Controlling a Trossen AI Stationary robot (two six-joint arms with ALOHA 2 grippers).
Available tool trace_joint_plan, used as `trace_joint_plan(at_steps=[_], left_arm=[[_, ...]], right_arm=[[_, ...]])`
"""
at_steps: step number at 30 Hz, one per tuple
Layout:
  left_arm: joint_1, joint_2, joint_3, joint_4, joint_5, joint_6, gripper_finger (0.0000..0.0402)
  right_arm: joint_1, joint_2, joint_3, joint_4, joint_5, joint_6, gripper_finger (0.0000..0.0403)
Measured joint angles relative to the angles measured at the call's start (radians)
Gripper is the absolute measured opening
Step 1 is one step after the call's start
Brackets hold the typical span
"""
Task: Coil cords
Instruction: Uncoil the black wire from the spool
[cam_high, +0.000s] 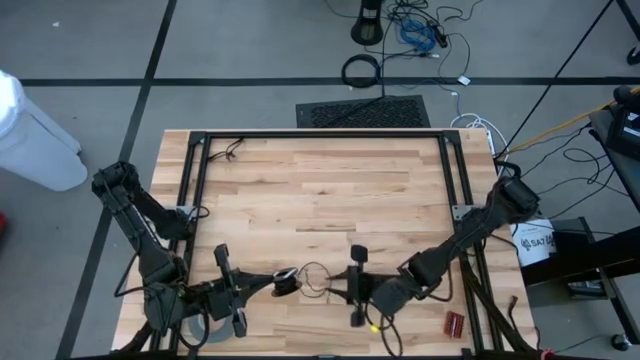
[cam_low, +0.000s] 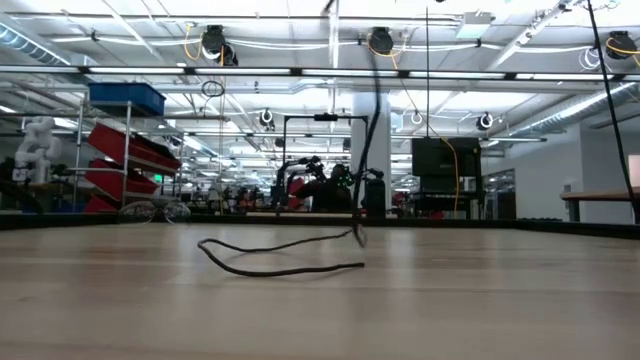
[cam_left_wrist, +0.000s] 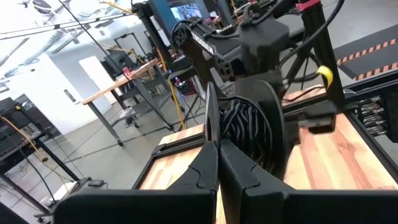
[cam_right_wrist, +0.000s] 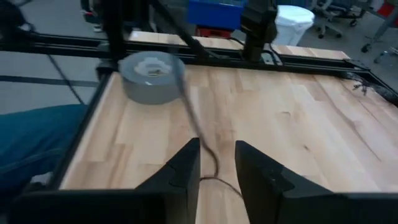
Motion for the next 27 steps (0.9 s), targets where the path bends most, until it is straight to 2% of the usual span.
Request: trace_joint_plan(at_steps=[3,9,13,17,21,27], left_arm=[[0.002,0.000,0.000,0.000,0.000,0.001,0.0001],[0.023,0.000,0.000,0.000,0.033,-0.006,0.0001],[0.038,0.000,0.000,-0.003,0.093,-0.032,0.0001],[0.042,0.000,0.000,-0.009,0.109,-0.035,0.0001],[0.042,0.000,0.000,-0.009,0.109,-0.034,0.0001],[0.044,0.000,0.000,-0.009,0.109,-0.034,0.0001]], right_arm=[[0.021,-0.001,0.000,0.024,-0.062,-0.031,0.0105],[0.009,-0.001,0.000,0.151,0.019,-0.081,0.0152],[-0.021,-0.001,0.000,0.281,0.016,-0.116,0.0186],[-0.042,-0.001,0.000,0.331,0.009,-0.149,0.0203],[-0.064,0.007,0.000,0.357,-0.080,-0.150,0.0204],[-0.093,0.079,0.000,0.491,-0.193,-0.162,0.0195]])
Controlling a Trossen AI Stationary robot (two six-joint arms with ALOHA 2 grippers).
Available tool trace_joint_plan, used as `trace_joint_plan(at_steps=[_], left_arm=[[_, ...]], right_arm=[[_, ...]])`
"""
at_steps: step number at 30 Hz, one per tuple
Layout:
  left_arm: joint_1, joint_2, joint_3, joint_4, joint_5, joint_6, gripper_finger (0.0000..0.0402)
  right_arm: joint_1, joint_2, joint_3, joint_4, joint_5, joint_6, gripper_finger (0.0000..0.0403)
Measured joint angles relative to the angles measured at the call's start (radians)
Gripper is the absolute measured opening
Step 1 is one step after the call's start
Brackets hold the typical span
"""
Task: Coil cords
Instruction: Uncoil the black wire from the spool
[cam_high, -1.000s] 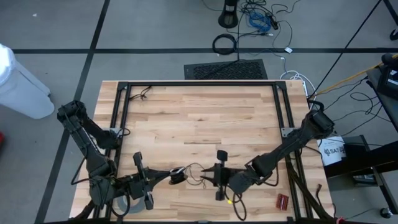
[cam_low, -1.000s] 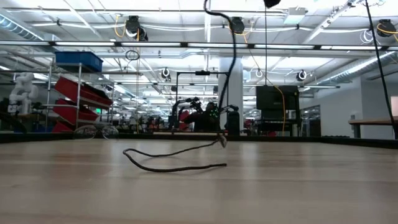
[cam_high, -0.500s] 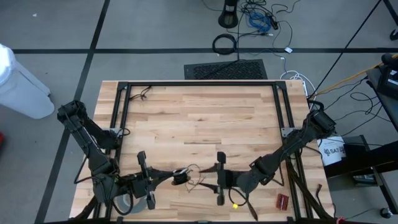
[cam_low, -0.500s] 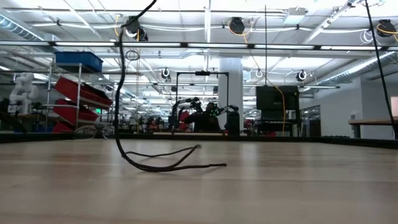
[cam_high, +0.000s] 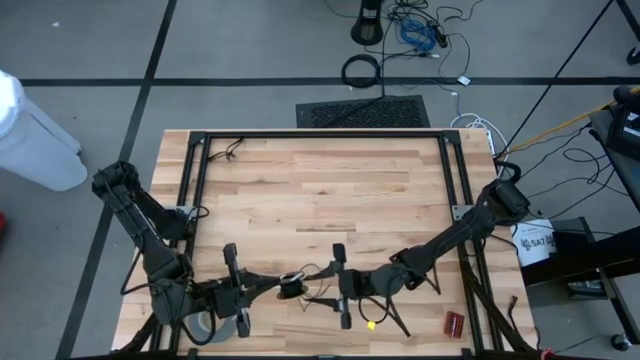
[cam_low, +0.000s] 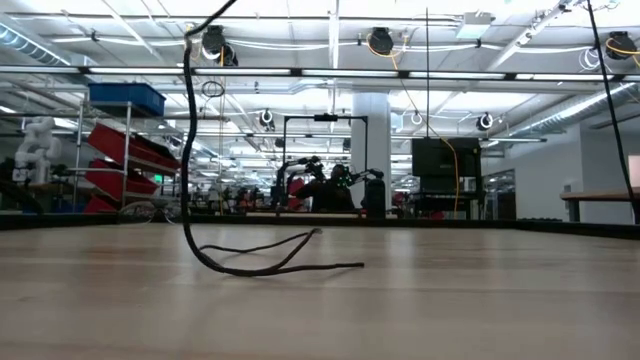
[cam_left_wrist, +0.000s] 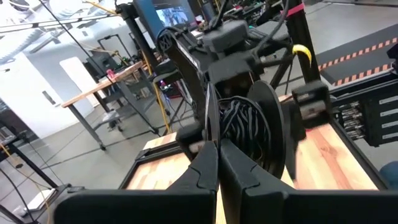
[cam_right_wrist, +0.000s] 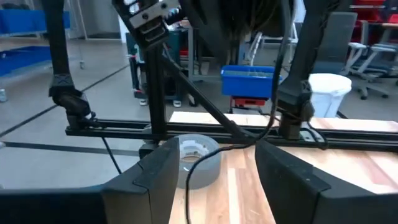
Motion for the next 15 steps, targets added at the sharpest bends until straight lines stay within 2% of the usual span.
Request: trace_joint_plan(at_steps=[9,15], left_arm=[[0.000,0.000,0.000,0.000,0.001,0.000,0.0001],[0.000,0.000,0.000,-0.001,0.001,0.001,0.0001]], right_arm=[[-0.024,0.020,0.000,0.056,-0.034,-0.013,0.0155],[-0.021,0.020,0.000,0.056,-0.034,-0.016,0.0084]])
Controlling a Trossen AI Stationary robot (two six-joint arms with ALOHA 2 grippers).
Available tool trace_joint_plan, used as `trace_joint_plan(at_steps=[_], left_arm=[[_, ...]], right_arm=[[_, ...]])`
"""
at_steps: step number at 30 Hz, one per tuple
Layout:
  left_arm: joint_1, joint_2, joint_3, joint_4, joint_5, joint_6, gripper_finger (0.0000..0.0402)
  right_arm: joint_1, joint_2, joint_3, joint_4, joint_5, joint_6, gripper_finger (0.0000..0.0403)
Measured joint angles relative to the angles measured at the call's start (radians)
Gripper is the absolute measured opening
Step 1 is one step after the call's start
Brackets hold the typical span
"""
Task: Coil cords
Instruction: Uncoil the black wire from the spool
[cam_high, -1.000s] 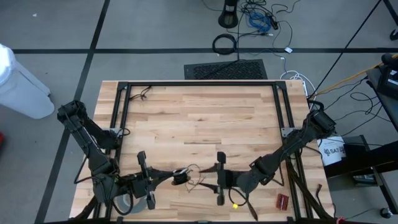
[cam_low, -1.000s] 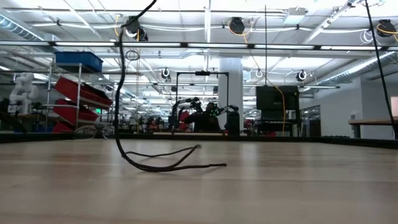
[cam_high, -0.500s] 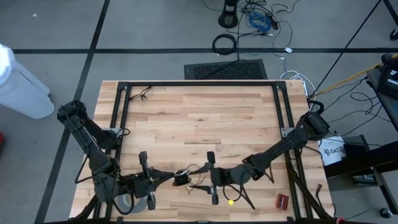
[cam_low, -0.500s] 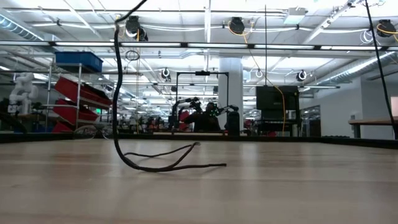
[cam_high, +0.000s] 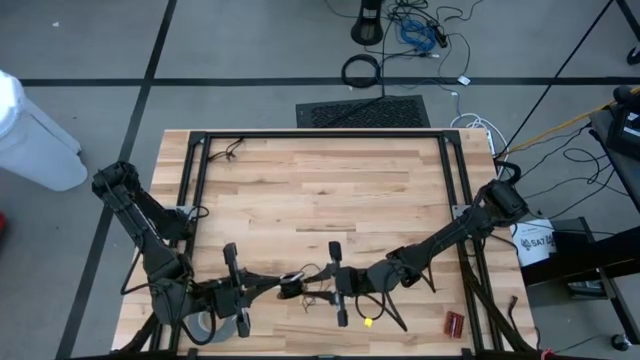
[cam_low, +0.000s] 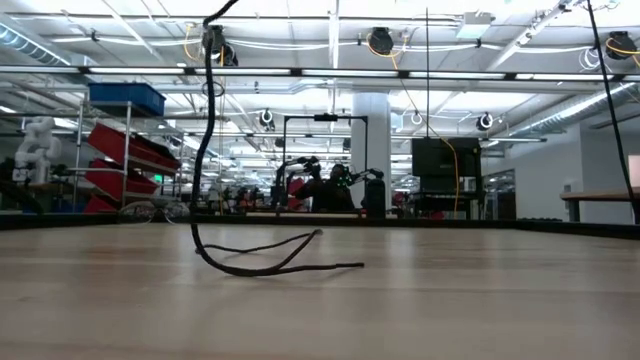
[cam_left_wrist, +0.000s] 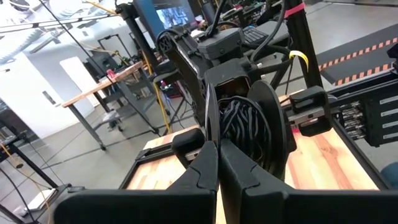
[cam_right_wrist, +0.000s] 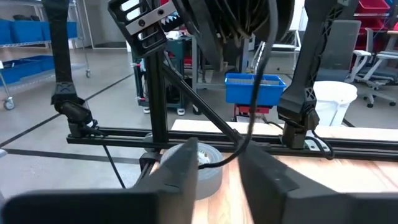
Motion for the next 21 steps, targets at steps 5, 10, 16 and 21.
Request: trace_joint_plan(at_steps=[5,10,16,21], left_arm=[[-0.002,0.000,0.000,-0.021,0.000,0.000,0.0001],[-0.002,0.000,0.000,-0.062,0.001,-0.001,0.0001],[0.001,0.000,0.000,-0.077,0.001,0.001,0.0001],[0.024,0.000,0.000,-0.122,-0.014,0.001,0.0001]], right_arm=[[0.016,-0.005,0.000,-0.020,0.005,-0.020,0.0011],[0.045,-0.041,0.000,-0.068,0.091,-0.014,0.0008],[0.092,-0.072,0.000,-0.089,0.227,-0.071,0.0002],[0.119,-0.072,0.000,-0.041,0.238,-0.136,0.0001]])
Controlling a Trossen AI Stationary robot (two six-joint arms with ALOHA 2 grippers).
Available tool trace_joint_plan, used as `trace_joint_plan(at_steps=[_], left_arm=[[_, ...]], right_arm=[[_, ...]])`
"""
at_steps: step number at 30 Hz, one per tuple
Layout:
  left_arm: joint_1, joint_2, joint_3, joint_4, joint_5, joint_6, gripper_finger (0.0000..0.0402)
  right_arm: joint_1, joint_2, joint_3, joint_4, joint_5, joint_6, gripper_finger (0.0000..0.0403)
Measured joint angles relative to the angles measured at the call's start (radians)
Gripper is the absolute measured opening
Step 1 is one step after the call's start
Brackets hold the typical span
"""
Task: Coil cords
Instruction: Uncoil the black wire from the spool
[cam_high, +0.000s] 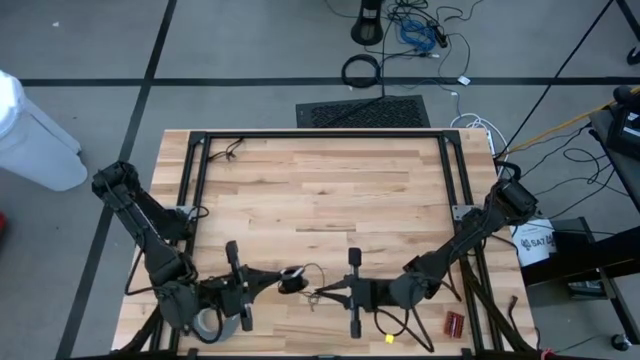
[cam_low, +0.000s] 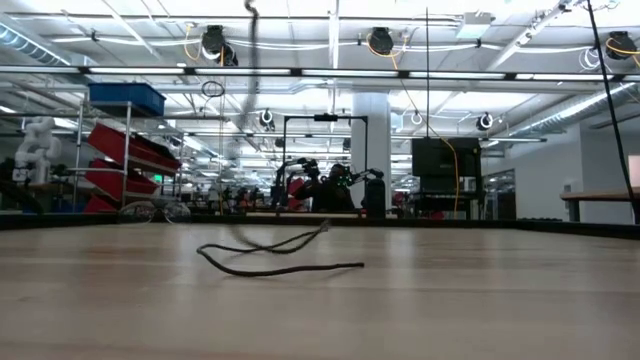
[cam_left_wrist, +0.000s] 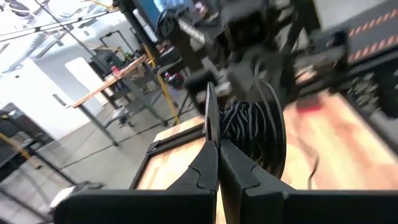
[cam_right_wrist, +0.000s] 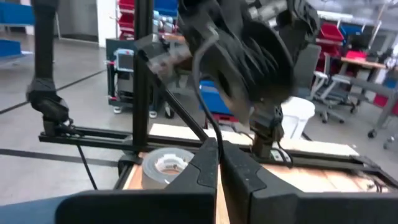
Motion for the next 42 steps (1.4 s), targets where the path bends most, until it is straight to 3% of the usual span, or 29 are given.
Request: trace_joint_plan(at_steps=[16,19,26,42], left_arm=[[0.080,0.001,0.000,-0.071,-0.055,-0.128,0.0001],[0.076,0.001,0.000,-0.069,-0.056,-0.133,0.0001],[0.023,0.001,0.000,0.017,-0.044,-0.077,0.0001],[-0.050,0.001,0.000,0.088,-0.050,-0.015,0.0001]], right_arm=[[-0.027,0.056,0.000,0.016,-0.022,0.017,0.0000],[-0.038,0.056,0.000,-0.049,-0.016,0.047,0.0000],[-0.042,0.056,0.000,-0.254,0.107,0.147,0.0000],[-0.055,0.054,0.000,-0.544,0.114,0.331,0.0000]])
